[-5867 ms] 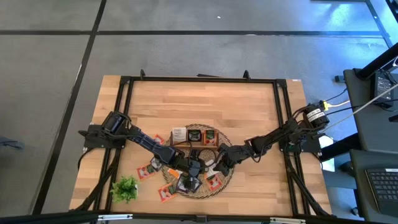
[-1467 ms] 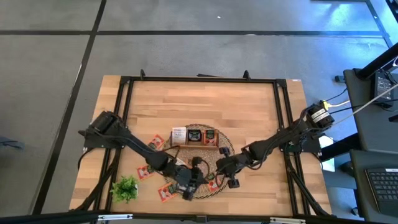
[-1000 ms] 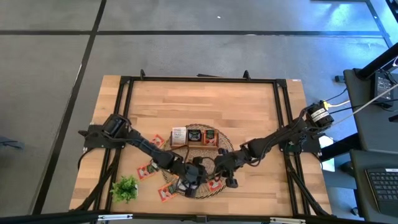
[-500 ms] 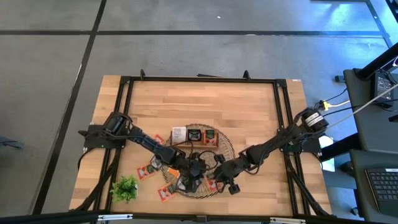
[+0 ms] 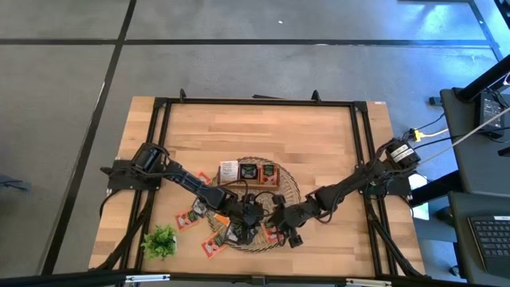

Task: Pick & Place Tea
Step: Put the orange tea bag into the right slot of the wooden organizer

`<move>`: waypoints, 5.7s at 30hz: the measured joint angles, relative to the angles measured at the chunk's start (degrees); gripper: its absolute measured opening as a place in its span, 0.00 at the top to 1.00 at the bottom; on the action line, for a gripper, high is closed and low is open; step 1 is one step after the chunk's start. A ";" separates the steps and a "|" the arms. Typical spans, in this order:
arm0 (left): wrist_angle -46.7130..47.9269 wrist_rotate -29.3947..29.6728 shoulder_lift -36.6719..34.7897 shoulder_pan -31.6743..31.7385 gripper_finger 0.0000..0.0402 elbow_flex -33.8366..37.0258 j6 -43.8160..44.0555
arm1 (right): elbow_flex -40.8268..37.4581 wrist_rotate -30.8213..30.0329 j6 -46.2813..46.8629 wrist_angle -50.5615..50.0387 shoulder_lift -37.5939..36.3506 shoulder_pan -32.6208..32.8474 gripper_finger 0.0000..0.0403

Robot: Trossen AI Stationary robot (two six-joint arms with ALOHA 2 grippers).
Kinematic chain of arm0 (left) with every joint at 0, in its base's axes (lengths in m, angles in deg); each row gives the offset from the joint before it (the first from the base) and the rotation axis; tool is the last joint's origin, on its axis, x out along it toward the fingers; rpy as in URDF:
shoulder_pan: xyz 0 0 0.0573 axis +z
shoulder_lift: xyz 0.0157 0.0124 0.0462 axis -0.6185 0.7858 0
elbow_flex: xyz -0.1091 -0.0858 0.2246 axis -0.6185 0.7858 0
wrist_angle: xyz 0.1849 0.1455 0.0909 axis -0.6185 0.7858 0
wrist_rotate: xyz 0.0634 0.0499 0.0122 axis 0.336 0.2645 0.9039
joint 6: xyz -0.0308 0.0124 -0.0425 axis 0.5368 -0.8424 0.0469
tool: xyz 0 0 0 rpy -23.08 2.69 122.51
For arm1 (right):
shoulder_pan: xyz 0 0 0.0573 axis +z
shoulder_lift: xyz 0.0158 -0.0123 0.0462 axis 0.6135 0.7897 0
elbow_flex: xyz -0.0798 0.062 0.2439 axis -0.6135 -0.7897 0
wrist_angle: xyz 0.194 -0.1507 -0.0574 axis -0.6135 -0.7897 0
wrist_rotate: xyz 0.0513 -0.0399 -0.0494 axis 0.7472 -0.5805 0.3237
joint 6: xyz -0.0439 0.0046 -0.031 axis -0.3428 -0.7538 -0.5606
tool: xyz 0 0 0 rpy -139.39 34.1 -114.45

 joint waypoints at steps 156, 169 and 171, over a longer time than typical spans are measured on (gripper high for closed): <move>-10.32 5.32 3.58 1.39 1.00 0.00 -3.04 | -0.42 19.76 39.69 -21.78 -2.46 -15.86 0.46; -10.11 5.58 3.61 1.39 1.00 0.02 -3.04 | -0.42 21.09 36.96 -19.02 -0.97 -15.69 0.46; -10.08 5.58 3.61 1.39 1.00 0.02 -3.04 | -0.42 21.20 36.72 -18.96 -0.97 -15.69 0.46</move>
